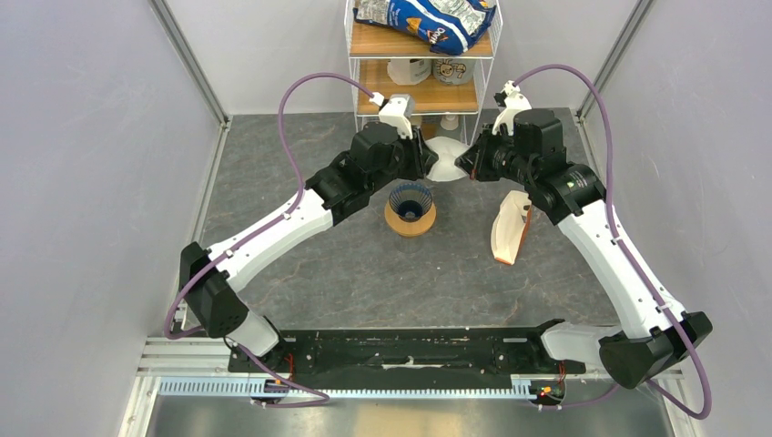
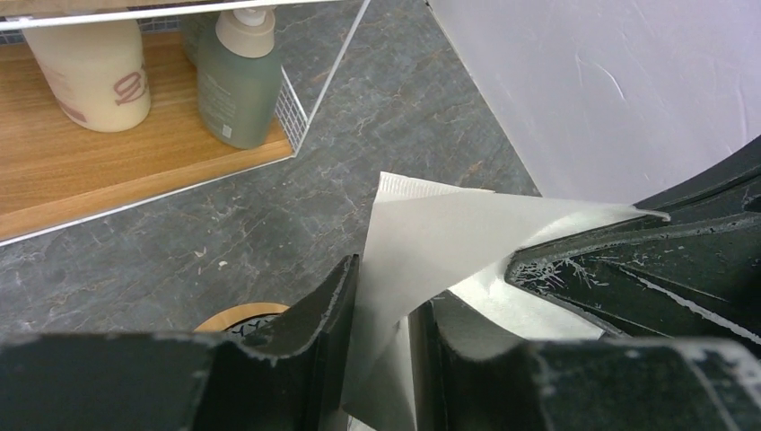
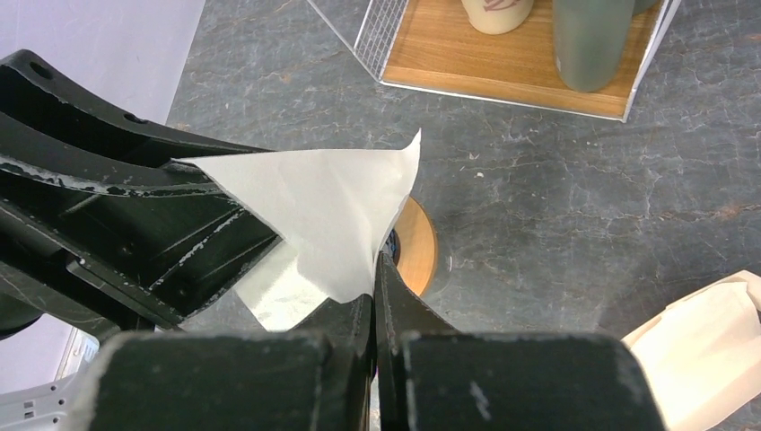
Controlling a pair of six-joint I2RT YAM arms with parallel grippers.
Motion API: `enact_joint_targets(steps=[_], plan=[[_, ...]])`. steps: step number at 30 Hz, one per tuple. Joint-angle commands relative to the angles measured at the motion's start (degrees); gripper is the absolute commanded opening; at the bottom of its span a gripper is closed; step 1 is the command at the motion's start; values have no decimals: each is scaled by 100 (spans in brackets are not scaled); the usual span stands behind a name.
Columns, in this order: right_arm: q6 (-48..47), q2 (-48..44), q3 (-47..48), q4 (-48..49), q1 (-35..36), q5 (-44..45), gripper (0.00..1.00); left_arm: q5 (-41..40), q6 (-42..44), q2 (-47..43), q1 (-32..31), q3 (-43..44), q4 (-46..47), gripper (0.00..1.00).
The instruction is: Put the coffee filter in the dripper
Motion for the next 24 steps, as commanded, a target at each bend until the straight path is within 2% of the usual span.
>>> enact_joint_targets(steps=[1, 9, 10, 11, 13, 14, 17, 24], plan=[[64, 39, -2, 304, -7, -104, 0, 17, -224, -199, 16, -37, 307, 30], [29, 75, 32, 296, 2, -48, 0, 69, -164, -169, 12, 55, 266, 6], [20, 89, 40, 300, 1, -33, 5, 59, -151, -166, 11, 62, 240, 4], [-8, 95, 56, 294, -2, -18, 14, 26, -151, -158, 11, 79, 190, 2], [-99, 117, 87, 275, 6, 46, 38, -6, -165, -120, 11, 152, 66, 2], [-177, 119, 100, 261, 9, 100, 43, -13, -178, -91, 11, 204, -5, 2], [-415, 161, 191, 171, 11, 318, 49, -14, -175, -49, 11, 339, -183, 2], [-771, 289, 348, 22, 13, 265, 54, 46, -52, 37, 2, 445, -294, 2]])
